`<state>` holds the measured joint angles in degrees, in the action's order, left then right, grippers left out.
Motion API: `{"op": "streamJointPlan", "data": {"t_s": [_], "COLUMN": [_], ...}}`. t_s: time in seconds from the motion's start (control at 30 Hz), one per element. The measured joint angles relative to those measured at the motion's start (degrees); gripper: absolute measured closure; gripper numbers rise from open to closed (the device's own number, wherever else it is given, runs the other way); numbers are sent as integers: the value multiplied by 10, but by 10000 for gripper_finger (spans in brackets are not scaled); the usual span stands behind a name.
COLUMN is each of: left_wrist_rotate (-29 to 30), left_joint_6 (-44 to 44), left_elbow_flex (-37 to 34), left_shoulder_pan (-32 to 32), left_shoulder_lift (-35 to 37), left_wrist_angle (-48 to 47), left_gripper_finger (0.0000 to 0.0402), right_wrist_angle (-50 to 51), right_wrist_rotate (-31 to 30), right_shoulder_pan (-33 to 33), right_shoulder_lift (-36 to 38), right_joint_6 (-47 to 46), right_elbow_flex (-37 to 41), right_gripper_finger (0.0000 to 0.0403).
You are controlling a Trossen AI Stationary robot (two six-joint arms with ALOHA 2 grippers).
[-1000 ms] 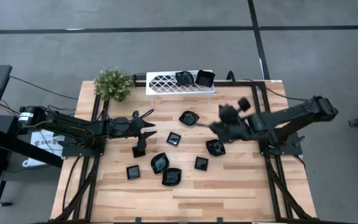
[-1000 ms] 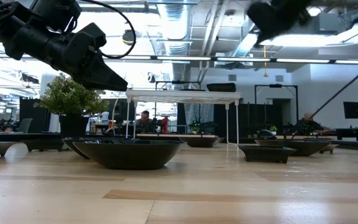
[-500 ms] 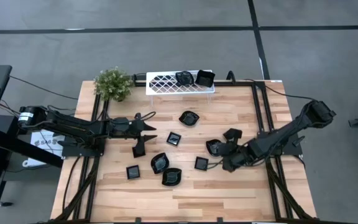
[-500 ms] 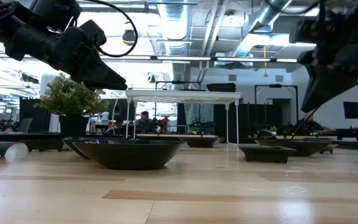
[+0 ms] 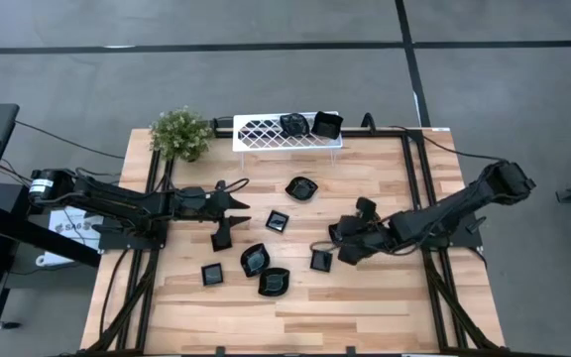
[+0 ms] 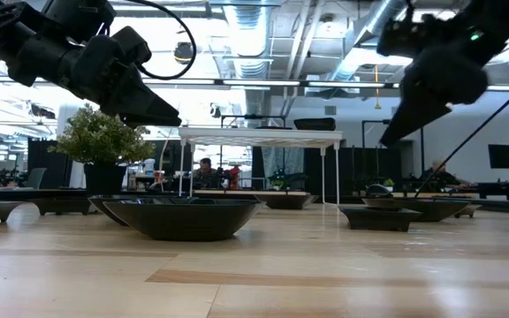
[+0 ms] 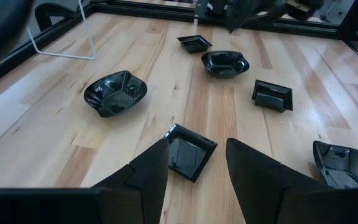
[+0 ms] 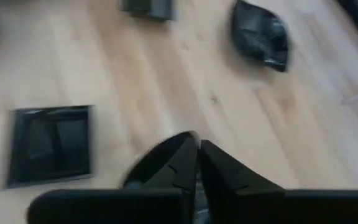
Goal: Pick & Place Mini shaped plates
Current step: Stack the black leaf-shaped plate on top of the black leaf-shaped plate on the shelf
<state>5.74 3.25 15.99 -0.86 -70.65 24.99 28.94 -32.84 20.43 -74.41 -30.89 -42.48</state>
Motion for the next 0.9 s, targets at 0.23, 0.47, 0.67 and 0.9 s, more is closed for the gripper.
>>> {"op": "streamJointPlan", "data": {"t_s": [0.23, 0.47, 0.67, 0.9], "left_wrist_rotate": [0, 0, 0, 0], "left_joint_6": [0, 0, 0, 0], "left_elbow_flex": [0, 0, 0, 0], "left_shoulder_pan": [0, 0, 0, 0], "left_shoulder_lift": [0, 0, 0, 0], "left_wrist_angle": [1, 4, 5, 7], "left_gripper_finger": [239, 239, 239, 239], "right_wrist_angle": [-14, -13, -17, -16], "right_wrist_rotate": [9, 30, 30, 74], "right_shoulder_pan": [-50, -79, -82, -89], "right_shoulder_lift": [-48, -113, -103, -63], "right_joint_6": [33, 98, 114, 188], "right_elbow_flex": [-1, 0, 0, 0], "right_gripper_finger": [330, 310, 321, 331]}}
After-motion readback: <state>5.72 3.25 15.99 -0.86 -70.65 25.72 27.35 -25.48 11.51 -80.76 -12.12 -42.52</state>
